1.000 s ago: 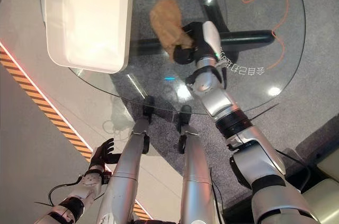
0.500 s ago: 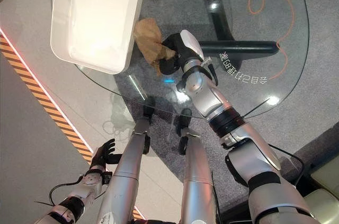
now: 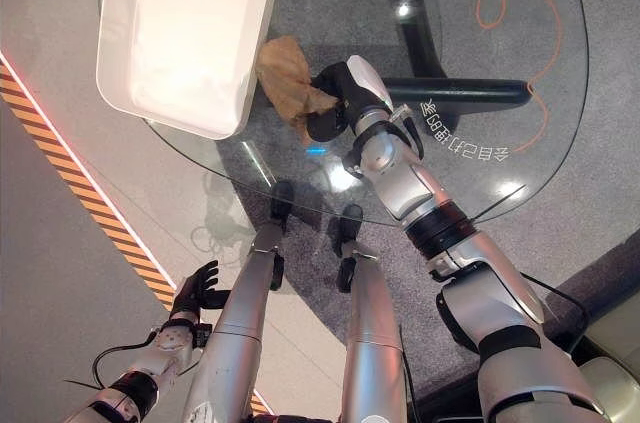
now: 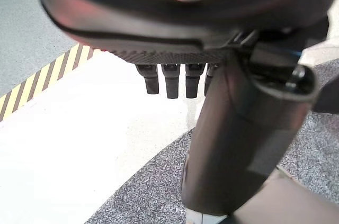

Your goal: Wipe the table with a cloth and put it in the basket.

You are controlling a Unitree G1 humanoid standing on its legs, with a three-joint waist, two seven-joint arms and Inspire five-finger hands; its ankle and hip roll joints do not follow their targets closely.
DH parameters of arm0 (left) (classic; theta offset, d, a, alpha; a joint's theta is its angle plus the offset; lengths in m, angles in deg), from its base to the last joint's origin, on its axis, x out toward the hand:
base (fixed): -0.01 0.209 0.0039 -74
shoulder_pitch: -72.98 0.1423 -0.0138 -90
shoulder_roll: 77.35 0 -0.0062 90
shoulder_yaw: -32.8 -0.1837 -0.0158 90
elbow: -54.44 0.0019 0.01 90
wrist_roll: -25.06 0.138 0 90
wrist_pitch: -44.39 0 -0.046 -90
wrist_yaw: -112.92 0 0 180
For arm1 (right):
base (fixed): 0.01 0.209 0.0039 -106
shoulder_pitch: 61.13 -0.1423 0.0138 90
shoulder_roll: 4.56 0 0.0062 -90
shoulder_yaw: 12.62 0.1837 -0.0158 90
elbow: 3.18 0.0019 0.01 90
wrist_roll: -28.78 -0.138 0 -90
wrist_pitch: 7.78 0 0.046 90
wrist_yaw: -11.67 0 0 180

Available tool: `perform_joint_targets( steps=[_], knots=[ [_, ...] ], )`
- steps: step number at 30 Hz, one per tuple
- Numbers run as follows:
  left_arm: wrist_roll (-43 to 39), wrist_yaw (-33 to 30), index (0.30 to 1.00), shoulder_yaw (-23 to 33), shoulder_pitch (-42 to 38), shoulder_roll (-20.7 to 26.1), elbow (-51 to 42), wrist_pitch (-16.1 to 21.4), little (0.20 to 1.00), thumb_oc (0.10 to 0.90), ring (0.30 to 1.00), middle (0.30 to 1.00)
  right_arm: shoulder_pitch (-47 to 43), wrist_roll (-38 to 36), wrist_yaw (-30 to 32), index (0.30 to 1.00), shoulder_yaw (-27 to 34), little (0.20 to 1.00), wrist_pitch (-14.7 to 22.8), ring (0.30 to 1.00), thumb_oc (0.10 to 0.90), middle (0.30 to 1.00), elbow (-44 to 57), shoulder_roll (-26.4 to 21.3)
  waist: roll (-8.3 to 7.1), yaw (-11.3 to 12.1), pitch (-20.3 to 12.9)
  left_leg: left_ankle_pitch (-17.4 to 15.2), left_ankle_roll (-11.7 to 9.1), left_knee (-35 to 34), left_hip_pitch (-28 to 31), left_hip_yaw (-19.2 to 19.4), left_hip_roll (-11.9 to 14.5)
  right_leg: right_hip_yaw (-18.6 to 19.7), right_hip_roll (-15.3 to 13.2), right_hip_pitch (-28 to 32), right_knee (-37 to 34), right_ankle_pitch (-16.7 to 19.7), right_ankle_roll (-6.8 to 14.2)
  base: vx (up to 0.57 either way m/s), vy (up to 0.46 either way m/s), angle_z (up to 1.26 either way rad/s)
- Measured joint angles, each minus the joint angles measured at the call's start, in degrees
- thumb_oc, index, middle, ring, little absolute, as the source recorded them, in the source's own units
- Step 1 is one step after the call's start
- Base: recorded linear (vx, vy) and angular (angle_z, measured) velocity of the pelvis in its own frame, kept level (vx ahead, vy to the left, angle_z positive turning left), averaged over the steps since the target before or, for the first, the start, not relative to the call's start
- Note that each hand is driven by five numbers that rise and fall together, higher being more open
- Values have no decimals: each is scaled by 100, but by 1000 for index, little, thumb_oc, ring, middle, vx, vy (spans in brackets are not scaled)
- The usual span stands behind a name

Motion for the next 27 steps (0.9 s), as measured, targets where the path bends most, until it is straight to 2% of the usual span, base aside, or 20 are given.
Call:
perform_joint_targets(
  steps=[4, 8, 17, 24, 27],
  knots=[
    [-3, -3, 900, -50, 0, 17, -12, 29, 900, 800, 900, 900, 110, -145, 344, 300, 28, 200, 198, 300, 100, 300, -126, 2, -25, -2, 4, -2, 3, 13, -5, 28, -20, 23, -26, -7, 0, -16, -11, 2, -25, 0],
    [-6, 9, 900, -95, 2, 124, -18, 33, 900, 800, 900, 900, 104, -470, 590, 300, 34, 200, 382, 300, 100, 300, -279, 0, -156, -1, -3, -3, 4, 61, -78, 80, -20, 60, -56, -88, 3, -42, 29, 1, -9, 0],
    [-17, 18, 900, -105, 27, 187, -71, 81, 900, 800, 900, 900, 103, -944, 1109, 300, 149, 200, 765, 300, 100, 300, -401, -168, -225, -9, 1, -3, 4, 108, -237, 302, -44, 323, -55, -317, 19, -38, 29, 1, -22, -3],
    [-26, 22, 900, -105, 45, 272, -121, 181, 900, 800, 900, 900, 400, -1449, 1689, 300, 706, 200, 1030, 300, 100, 300, -473, -274, -265, -25, -4, -5, 4, 53, -279, 549, -109, 604, -129, -423, 16, -38, 30, 0, -3, -2],
    [-38, 23, 900, -105, 81, 326, -127, 206, 900, 800, 900, 900, 620, -1759, 2127, 300, 1170, 200, 1305, 300, 100, 300, -622, -279, -310, -33, -3, -40, 56, 23, -297, 731, -140, 751, -113, -461, -12, -38, 35, 0, -13, -13]
  ],
)
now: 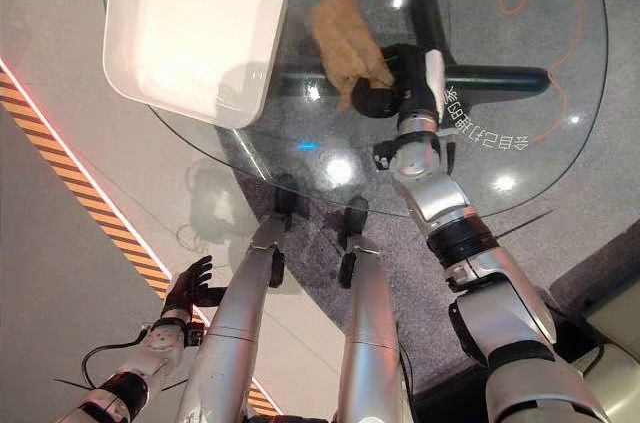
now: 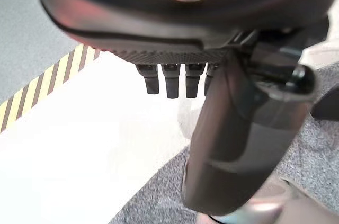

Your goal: Wipe the table with a cloth and put it in the basket.

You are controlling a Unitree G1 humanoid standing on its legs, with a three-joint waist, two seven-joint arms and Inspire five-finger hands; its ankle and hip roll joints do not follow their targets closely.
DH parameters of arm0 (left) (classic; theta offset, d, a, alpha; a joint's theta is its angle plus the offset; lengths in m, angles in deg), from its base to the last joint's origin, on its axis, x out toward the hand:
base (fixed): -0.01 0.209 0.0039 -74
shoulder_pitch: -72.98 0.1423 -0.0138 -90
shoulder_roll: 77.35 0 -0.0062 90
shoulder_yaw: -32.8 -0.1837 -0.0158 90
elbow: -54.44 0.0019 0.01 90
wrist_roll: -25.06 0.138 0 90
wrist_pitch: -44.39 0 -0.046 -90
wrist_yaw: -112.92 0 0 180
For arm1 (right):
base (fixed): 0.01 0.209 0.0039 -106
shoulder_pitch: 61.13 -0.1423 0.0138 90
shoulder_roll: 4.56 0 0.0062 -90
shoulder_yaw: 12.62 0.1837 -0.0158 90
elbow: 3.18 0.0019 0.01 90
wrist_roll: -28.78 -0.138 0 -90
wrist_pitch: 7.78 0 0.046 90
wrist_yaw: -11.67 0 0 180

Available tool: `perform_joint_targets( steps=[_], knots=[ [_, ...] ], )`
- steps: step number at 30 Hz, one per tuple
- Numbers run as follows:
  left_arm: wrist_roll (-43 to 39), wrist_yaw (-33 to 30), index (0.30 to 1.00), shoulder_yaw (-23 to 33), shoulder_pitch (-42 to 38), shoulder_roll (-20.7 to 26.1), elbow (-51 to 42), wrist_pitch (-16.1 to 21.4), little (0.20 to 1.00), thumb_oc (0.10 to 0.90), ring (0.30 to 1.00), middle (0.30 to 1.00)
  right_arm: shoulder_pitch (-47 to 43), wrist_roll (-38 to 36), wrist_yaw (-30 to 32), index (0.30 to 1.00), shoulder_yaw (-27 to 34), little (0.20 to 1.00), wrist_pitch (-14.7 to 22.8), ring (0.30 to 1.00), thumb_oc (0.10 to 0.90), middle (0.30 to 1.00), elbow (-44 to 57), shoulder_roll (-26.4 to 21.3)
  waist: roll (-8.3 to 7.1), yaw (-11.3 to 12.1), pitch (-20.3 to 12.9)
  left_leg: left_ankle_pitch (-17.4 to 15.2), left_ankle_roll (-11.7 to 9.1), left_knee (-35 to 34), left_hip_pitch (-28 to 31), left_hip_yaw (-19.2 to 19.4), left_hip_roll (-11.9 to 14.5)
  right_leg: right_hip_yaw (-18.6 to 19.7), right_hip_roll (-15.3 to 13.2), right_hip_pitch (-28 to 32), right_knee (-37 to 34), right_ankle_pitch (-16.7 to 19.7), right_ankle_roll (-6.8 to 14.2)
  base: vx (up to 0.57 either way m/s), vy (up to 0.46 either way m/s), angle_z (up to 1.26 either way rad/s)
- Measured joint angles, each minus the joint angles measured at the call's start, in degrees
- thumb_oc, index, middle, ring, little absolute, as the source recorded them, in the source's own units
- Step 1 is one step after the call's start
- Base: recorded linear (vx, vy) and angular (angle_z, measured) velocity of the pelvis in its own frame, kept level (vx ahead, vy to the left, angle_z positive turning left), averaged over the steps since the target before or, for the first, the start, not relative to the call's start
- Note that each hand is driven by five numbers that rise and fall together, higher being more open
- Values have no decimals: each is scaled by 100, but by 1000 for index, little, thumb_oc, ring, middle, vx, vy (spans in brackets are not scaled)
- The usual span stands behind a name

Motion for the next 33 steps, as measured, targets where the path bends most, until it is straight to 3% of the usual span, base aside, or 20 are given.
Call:
perform_joint_targets(
  steps=[4, 5, 6, 11, 12, 15, 21, 29, 33],
  knots=[
    [0, -6, 900, 5, 52, 89, -10, 49, 900, 800, 900, 900, 152, -245, 350, 300, 370, 200, 226, 300, 100, 300, -169, -164, -17, -116, 6, -116, 53, 53, -45, 123, -70, 171, -96, -21, -153, 80, -16, 0, -9, 0],
    [-2, -9, 900, 2, 163, 75, -12, 43, 900, 800, 900, 900, 148, -297, 397, 300, 376, 200, 255, 300, 100, 300, -291, -167, -16, -113, 6, -278, 291, 486, -155, 140, -45, 172, -94, -18, -21, 92, 67, -3, 2, -28],
    [-2, -7, 900, 1, 221, 68, -15, 40, 900, 800, 900, 900, 149, -315, 427, 300, 378, 200, 264, 300, 100, 300, -350, -168, -16, -112, 6, -280, 382, 545, -174, 159, -35, 166, -55, -21, 70, 59, 179, -68, 7, -28],
    [-21, -9, 900, 9, 251, 108, -115, 80, 900, 800, 900, 900, 371, -667, 1034, 300, 995, 200, 521, 300, 100, 300, -776, -361, -39, -223, -3, -182, 247, 160, -55, 528, -92, 224, -36, -85, 95, 57, 236, -18, 10, 3],
    [-120, -16, 900, 17, 260, 109, -109, 64, 900, 800, 900, 900, 365, -808, 1164, 300, 1040, 200, 559, 300, 100, 300, -905, -360, -38, -232, -2, -217, 362, 200, -21, 576, -93, 224, -66, -39, 115, 18, 259, 48, 8, -7],
    [-183, -20, 900, 12, 261, 121, -128, 74, 900, 800, 900, 900, 413, -1000, 1489, 300, 1153, 200, 565, 300, 100, 300, -1132, -355, -39, -228, 3, -211, 386, 117, 113, 622, -104, 217, -77, 27, 110, 5, 299, -47, 4, -2],
    [-196, -25, 900, 12, 256, 100, -181, 47, 900, 800, 900, 900, 488, -1017, 1679, 300, 1308, 200, 674, 300, 100, 300, -1103, -352, -25, -261, 8, -163, 402, 41, 130, 609, -55, 201, -23, 29, 108, -3, 348, -4, 2, -1],
    [-197, -21, 900, 7, 257, -11, -180, -5, 900, 800, 900, 900, 481, -978, 2028, 300, 1313, 200, 660, 300, 100, 300, -1119, -353, 6, -235, 15, -61, 245, -155, 237, 529, 33, 165, 95, 50, 114, -18, 316, -1, 0, 2],
    [-196, -18, 900, 18, 257, -63, -178, -13, 900, 800, 900, 900, 486, -545, 1987, 300, 1300, 200, 610, 300, 100, 300, -960, -377, 161, -276, 30, -46, 225, -155, 195, 448, 40, 85, 103, 44, 100, -18, 292, -9, -1, 3]
  ],
)
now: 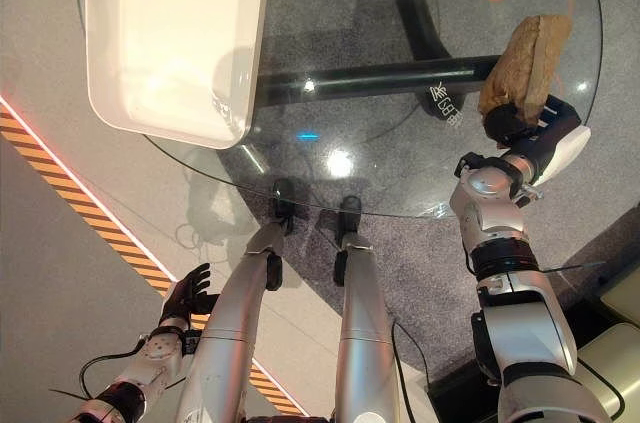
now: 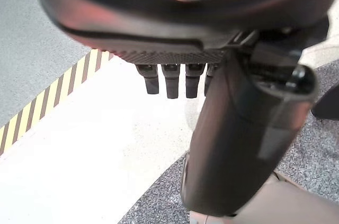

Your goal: Wipe the table with a cloth and put it in the basket.

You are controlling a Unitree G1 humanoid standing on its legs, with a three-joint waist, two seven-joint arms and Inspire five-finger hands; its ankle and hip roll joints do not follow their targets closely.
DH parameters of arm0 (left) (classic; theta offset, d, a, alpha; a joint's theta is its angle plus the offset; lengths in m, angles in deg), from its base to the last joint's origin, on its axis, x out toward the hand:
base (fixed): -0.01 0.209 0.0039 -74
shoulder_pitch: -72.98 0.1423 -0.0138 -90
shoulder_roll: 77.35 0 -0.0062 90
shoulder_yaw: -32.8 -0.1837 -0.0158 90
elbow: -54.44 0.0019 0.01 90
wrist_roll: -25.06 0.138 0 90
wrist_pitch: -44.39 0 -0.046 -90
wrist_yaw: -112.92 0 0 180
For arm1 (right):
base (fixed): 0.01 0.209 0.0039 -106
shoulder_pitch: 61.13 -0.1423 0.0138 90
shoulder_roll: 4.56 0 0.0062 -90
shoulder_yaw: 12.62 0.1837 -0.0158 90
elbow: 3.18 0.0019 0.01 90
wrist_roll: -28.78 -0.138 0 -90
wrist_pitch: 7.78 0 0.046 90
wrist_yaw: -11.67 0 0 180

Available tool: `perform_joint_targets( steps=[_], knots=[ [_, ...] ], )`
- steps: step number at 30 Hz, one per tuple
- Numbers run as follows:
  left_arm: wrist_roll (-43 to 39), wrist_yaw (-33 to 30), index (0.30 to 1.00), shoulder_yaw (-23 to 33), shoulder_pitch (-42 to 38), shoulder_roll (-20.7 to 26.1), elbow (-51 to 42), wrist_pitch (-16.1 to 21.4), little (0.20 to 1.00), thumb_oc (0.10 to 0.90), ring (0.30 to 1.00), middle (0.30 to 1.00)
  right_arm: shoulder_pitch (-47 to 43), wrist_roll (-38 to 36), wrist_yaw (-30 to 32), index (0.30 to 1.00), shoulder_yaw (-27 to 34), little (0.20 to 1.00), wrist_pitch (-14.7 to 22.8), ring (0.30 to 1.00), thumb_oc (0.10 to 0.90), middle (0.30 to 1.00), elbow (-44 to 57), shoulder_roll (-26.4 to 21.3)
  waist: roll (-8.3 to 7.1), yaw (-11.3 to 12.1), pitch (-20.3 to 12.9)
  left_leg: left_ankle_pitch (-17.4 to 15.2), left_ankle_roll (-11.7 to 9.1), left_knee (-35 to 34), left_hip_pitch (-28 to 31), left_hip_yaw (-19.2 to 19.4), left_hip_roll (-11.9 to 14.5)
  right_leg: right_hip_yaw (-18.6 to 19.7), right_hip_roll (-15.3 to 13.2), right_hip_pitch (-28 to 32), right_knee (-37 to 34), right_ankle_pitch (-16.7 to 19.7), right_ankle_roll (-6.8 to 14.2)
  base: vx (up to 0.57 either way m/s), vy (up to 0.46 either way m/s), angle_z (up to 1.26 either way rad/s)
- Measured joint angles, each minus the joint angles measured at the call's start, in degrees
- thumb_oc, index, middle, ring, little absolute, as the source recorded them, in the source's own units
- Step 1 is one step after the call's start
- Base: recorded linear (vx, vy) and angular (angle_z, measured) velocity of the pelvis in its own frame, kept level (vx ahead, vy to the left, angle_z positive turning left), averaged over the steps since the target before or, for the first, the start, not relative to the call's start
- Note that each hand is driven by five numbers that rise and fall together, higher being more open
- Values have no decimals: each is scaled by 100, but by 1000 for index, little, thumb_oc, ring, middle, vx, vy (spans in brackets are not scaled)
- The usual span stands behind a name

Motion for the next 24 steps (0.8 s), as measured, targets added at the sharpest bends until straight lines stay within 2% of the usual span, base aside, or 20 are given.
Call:
perform_joint_targets(
  steps=[5, 8, 11, 16, 24],
  knots=[
    [3, 0, 900, 82, 0, -19, 4, 2, 900, 800, 900, 900, 17, 569, -376, 300, -279, 200, -433, 300, 100, 300, 432, -254, 10, -23, 2, 13, -20, -4, -38, 0, 26, -12, 21, -57, 8, 12, -25, 0, 0, 0],
    [5, 3, 900, 168, 3, -36, 21, 7, 900, 800, 900, 900, 28, 1105, -853, 300, -381, 200, -815, 300, 100, 300, 748, -406, 17, -36, 4, 28, -55, -8, -41, -15, 55, -23, 50, -60, 19, 11, -60, 40, 2, -1],
    [6, 7, 900, 274, 10, -87, 67, 61, 900, 800, 900, 900, 56, 1656, -1644, 300, -650, 200, -1055, 300, 100, 300, 981, -603, 22, -31, -1, 32, -101, -68, 100, -28, 102, -42, 92, 68, -4, 4, -112, 0, 0, 0],
    [15, 7, 900, 320, 10, -94, 71, 107, 900, 800, 900, 900, 51, 2178, -2332, 300, -961, 200, -1094, 300, 100, 300, 1396, -632, 39, -31, -8, 81, -168, -73, 135, -96, 178, -86, 133, 90, 1, 20, -200, -1, 1, 1],
    [27, 13, 900, 350, 11, -89, 103, 117, 900, 800, 900, 900, 47, 2668, -2916, 300, -1122, 200, -1252, 300, 100, 300, 1783, -530, 49, -11, -11, 116, -221, -76, 145, -208, 270, -228, 231, 116, -1, 20, -341, -1, 11, 2]
  ],
)
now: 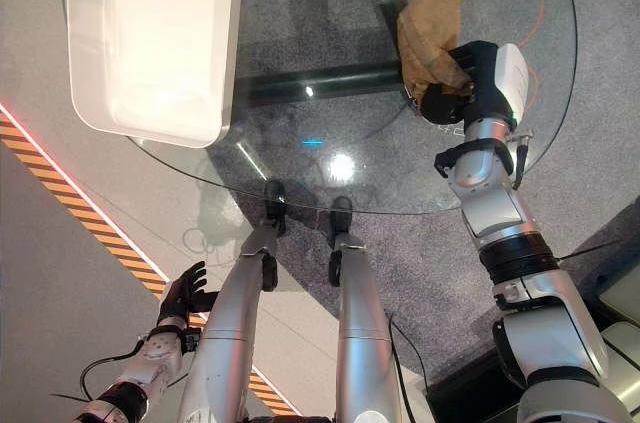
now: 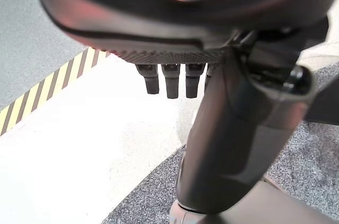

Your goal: Wipe the table with a cloth and put it in the basket.

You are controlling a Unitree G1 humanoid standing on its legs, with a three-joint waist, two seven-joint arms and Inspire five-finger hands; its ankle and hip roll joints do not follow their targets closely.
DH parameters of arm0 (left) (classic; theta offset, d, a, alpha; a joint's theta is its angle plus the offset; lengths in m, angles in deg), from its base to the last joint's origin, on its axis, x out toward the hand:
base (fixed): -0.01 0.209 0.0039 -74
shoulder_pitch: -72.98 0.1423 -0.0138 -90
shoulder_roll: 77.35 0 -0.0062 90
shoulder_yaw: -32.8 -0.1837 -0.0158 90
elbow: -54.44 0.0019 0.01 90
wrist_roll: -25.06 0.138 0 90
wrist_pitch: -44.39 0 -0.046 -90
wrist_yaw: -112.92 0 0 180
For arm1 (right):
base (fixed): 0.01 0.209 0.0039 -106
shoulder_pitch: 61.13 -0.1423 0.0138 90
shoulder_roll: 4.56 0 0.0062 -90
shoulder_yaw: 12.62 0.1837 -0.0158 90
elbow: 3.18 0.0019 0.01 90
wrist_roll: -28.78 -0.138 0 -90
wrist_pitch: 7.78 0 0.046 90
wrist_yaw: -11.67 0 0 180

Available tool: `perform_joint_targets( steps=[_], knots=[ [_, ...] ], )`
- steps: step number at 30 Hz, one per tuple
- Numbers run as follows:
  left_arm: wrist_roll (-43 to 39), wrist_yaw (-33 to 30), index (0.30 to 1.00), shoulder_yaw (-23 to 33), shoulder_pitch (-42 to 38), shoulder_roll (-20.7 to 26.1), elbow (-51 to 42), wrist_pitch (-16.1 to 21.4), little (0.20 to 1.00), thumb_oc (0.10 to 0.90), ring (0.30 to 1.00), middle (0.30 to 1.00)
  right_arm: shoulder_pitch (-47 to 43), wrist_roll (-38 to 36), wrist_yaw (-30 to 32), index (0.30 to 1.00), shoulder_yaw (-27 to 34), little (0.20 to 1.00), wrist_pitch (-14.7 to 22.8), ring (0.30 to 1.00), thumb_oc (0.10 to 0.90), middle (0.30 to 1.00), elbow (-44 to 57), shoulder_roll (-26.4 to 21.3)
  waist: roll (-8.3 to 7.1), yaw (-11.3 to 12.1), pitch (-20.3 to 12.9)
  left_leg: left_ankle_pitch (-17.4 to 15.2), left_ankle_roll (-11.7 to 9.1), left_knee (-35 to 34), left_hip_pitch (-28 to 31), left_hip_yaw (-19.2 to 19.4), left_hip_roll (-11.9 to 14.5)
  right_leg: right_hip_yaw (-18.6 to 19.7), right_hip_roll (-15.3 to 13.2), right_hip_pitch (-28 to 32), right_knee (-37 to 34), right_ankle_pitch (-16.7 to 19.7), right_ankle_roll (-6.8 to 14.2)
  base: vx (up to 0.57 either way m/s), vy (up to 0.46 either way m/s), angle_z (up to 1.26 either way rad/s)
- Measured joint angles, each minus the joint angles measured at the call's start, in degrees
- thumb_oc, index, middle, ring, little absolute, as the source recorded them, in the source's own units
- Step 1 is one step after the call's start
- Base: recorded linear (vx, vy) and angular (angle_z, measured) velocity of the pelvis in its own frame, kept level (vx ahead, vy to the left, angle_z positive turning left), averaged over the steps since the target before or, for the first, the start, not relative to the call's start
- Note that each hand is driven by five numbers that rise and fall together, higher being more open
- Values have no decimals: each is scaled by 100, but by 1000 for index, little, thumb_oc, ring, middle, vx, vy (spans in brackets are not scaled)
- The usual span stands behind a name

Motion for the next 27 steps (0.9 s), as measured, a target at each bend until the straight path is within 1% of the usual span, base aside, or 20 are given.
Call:
perform_joint_targets(
  steps=[5, 11, 12, 17, 20, 23, 27],
  knots=[
    [55, 0, 900, 16, 0, -2, 20, 1, 900, 800, 900, 900, -25, 93, -216, 300, -16, 200, -87, 300, 100, 300, 92, 94, 10, -2, -6, 3, -4, 9, 0, -17, 31, -26, 27, 15, -7, 2, -21, 0, 0, 0],
    [51, -3, 900, 22, 0, -11, 17, 16, 900, 800, 900, 900, -53, 429, -746, 300, -33, 200, -231, 300, 100, 300, 182, 79, 45, -2, -27, 2, -7, 3, -14, -111, 44, -142, 30, 58, -20, -15, -73, 1, 8, 4],
    [-4, -2, 900, 29, 0, -10, -30, 35, 900, 800, 900, 900, -60, 479, -965, 300, -84, 200, -231, 300, 100, 300, 267, 58, 46, -2, -27, 3, -9, 3, -15, -111, 51, -155, 33, 60, -20, -24, -98, 0, 0, 0],
    [-72, -19, 900, 97, -2, 11, -215, 206, 900, 800, 900, 900, -63, 473, -1390, 300, -398, 200, -197, 300, 100, 300, 531, 31, 59, -2, -35, 3, -9, 4, -10, -115, 59, -169, 41, 72, -18, -24, -101, 0, 0, 0],
    [-207, -19, 900, 100, -11, 25, -348, 252, 900, 800, 900, 900, -63, 426, -1521, 300, -505, 200, -70, 300, 100, 300, 540, 33, 68, 1, -41, 3, -9, 11, -6, -119, 58, -172, 40, 80, -6, -20, -89, 0, 0, 0],
    [-266, -18, 900, 101, -13, 35, -438, 312, 900, 800, 900, 900, -63, 220, -1697, 300, -693, 200, 88, 300, 100, 300, 540, 37, 78, 8, -47, 3, -10, 10, 6, -123, 58, -187, 40, 98, -6, -24, -94, 0, 0, 0],
    [-270, -32, 900, 98, -18, 37, -514, 333, 900, 800, 900, 900, -26, -51, -2041, 300, -1138, 200, 384, 300, 100, 300, 567, 166, 91, 36, -54, 4, -11, 18, 0, -177, 55, -259, 31, 116, 4, -47, -124, 12, -6, 6]
  ],
)
